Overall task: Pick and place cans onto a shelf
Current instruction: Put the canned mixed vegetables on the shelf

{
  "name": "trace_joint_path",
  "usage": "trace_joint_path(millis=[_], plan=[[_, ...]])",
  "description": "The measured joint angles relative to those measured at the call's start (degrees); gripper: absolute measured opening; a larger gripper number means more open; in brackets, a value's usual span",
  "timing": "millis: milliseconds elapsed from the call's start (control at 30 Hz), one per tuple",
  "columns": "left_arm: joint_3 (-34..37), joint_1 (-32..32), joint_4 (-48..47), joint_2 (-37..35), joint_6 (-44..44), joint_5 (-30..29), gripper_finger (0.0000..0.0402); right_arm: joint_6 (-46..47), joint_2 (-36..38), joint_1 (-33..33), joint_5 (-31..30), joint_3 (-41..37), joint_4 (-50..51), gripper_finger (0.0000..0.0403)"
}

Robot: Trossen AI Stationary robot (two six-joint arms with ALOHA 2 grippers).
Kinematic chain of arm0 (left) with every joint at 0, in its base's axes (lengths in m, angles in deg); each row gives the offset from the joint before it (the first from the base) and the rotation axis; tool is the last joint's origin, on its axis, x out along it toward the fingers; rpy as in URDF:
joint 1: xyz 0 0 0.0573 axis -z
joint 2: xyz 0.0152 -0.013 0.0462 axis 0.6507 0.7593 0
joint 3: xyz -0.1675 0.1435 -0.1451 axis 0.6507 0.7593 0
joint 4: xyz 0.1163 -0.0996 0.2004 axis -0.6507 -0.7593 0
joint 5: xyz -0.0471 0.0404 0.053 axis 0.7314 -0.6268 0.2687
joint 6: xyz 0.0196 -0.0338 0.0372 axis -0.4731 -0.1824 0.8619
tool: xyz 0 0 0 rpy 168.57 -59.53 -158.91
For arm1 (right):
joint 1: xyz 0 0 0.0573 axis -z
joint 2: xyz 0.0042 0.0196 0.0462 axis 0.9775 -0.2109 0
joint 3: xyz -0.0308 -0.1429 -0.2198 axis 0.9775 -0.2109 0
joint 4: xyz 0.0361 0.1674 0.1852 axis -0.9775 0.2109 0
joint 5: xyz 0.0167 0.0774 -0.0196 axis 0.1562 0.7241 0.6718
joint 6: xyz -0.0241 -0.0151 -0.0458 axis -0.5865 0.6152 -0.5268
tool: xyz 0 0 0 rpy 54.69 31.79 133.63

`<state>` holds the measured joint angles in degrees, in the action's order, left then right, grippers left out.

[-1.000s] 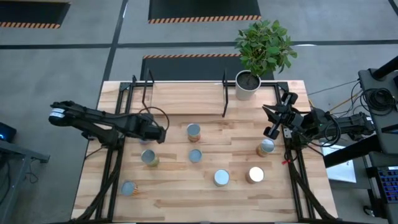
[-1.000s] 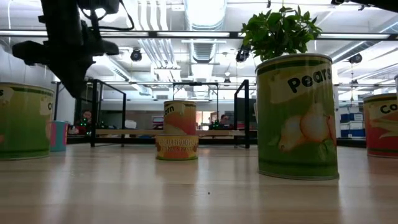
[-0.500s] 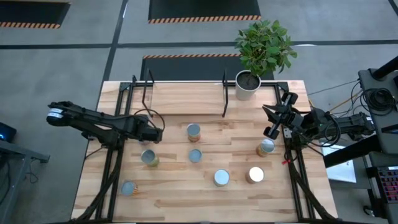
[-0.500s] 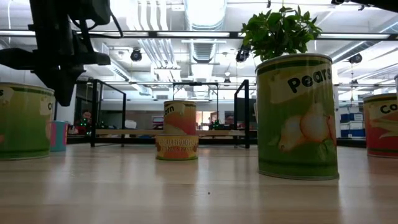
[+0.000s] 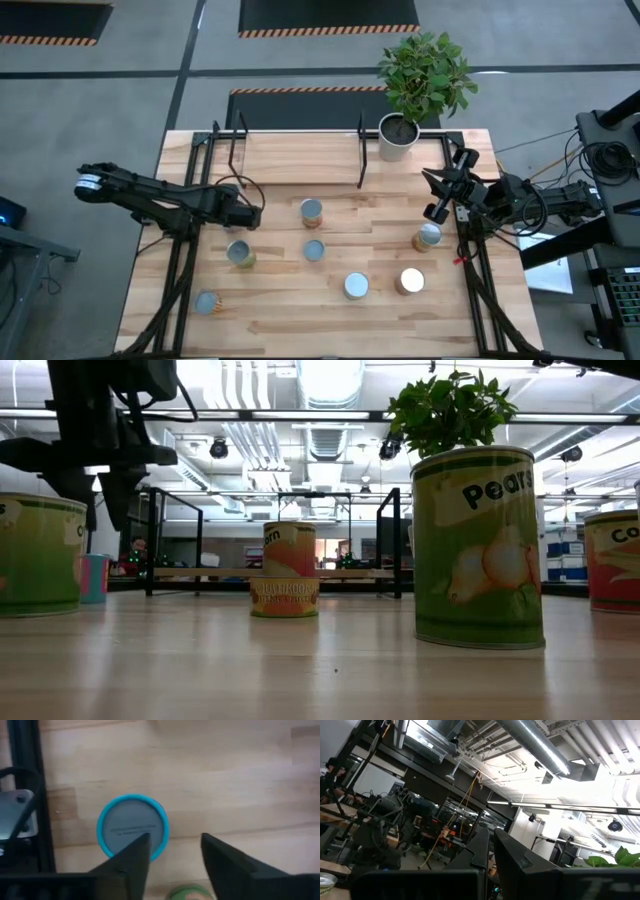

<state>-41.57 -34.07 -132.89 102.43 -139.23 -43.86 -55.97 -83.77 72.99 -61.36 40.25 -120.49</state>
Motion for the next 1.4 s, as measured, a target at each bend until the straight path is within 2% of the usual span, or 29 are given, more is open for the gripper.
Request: trace_joint_path(millis=[200, 400, 1067, 1400], plan=[[1.34, 0.0, -1.32, 0.04, -2.05, -1.18, 0.0268, -0.17, 0.0, 0.0, 0.0, 0.0, 0.16, 0.0018], [4.75, 0.0, -1.33, 0.17, -4.57, -1.18, 0.0311, -0.76, 0.0, 0.0, 0.0, 0.0, 0.79, 0.0018], [10.79, 0.0, 5.14, 0.15, -6.28, -1.74, 0.0305, -1.46, 0.0, 0.0, -0.02, 0.0, 1.27, 0.0018], [11.2, 0.0, 6.56, 0.25, -5.67, -1.87, 0.0284, -1.68, 0.0, 0.0, -0.02, 0.0, 1.27, 0.0018]])
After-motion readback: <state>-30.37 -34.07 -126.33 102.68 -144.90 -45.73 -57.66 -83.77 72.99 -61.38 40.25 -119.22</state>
